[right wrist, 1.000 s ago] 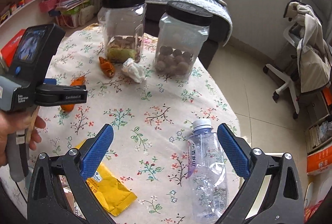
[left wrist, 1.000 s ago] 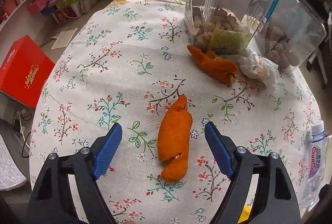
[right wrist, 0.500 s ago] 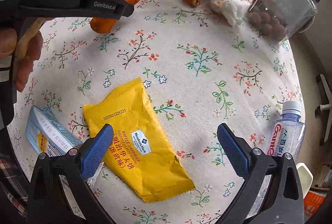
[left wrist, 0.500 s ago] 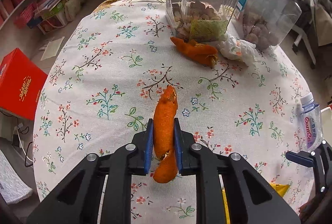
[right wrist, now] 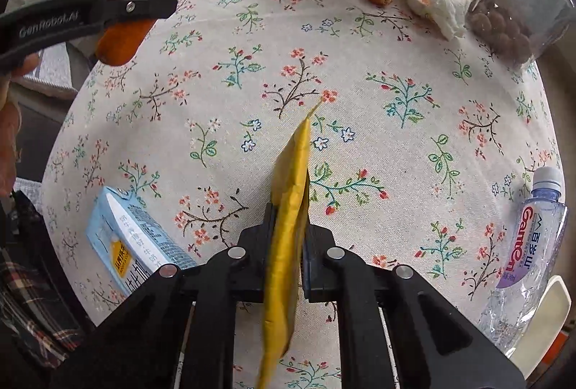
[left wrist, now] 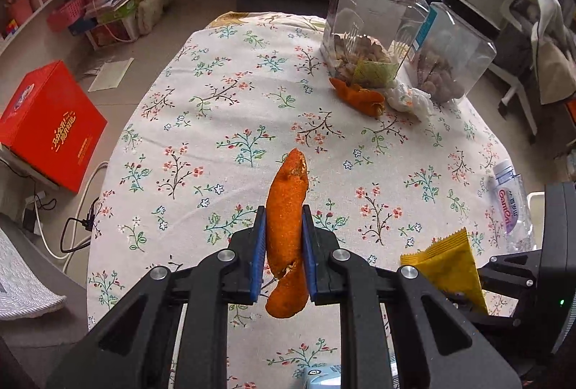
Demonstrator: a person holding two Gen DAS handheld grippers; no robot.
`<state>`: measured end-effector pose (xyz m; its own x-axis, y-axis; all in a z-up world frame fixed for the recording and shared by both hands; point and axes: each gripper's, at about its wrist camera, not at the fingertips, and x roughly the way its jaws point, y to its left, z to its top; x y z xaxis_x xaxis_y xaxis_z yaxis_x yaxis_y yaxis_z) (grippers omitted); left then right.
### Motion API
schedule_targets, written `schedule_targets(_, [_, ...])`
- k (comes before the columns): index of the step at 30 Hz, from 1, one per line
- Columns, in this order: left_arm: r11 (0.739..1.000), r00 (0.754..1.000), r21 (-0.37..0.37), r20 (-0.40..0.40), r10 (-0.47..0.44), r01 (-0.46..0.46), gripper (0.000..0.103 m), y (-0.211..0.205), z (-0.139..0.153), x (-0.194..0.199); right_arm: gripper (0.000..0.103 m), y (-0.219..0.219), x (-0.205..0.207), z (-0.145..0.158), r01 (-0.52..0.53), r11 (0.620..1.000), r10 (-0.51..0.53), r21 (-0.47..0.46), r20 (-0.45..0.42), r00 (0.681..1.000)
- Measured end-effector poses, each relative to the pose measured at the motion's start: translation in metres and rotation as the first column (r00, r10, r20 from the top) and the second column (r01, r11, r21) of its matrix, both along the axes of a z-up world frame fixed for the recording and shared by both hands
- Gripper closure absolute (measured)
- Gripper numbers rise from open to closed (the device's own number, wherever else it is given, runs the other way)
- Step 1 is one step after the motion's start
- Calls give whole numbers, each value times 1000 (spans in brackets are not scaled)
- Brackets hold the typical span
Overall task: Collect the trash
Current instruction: 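Grasp the yellow snack packet with right tool while left tool lifts the peel, then carry the yellow packet over the bin and open the right tool while left tool carries peel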
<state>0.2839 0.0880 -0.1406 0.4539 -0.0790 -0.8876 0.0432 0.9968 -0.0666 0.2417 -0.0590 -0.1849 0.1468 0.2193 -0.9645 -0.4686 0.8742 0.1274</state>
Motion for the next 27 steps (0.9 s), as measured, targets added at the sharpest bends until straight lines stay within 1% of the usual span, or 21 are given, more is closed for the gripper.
schedule_targets(1, [1000, 1000, -11, 10, 8, -8, 85, 2, 4, -3, 96, -2, 1, 5, 25, 1000, -25, 7, 25, 999])
schedule_targets(4, [999, 998, -40, 53, 27, -25, 85, 5, 19, -11, 98, -8, 2, 25, 93, 993, -99, 69, 83, 992])
schedule_targets(8, [998, 989, -54, 142, 43, -36, 85, 0, 42, -24, 98, -29, 15, 61, 160, 976, -188, 146, 210, 959])
schedule_targets(11, [997, 976, -56, 210, 59, -48, 85, -4, 58, -33, 98, -43, 8, 91, 191, 961, -247, 202, 300, 922])
schedule_targets(14, [997, 960, -35, 273, 70, -62, 85, -9, 71, -40, 98, -51, 8, 111, 211, 947, -292, 244, 372, 881])
schedule_targets(16, [997, 949, -24, 307, 75, -71, 85, -12, 76, -44, 98, -56, 8, 118, 219, 942, -312, 253, 425, 850])
schedule_targets(19, [996, 933, -13, 350, 85, -86, 85, -18, 83, -49, 98, -63, 1, 129, 232, 936, -337, 265, 482, 808])
schedule_targets(24, [995, 907, -26, 409, 103, -101, 85, -26, 92, -56, 98, -70, -4, 135, 257, 926, -372, 277, 542, 754])
schedule_targets(27, [995, 893, -24, 440, 96, -95, 85, -35, 97, -61, 98, -75, -11, 141, 271, 920, -388, 281, 576, 720])
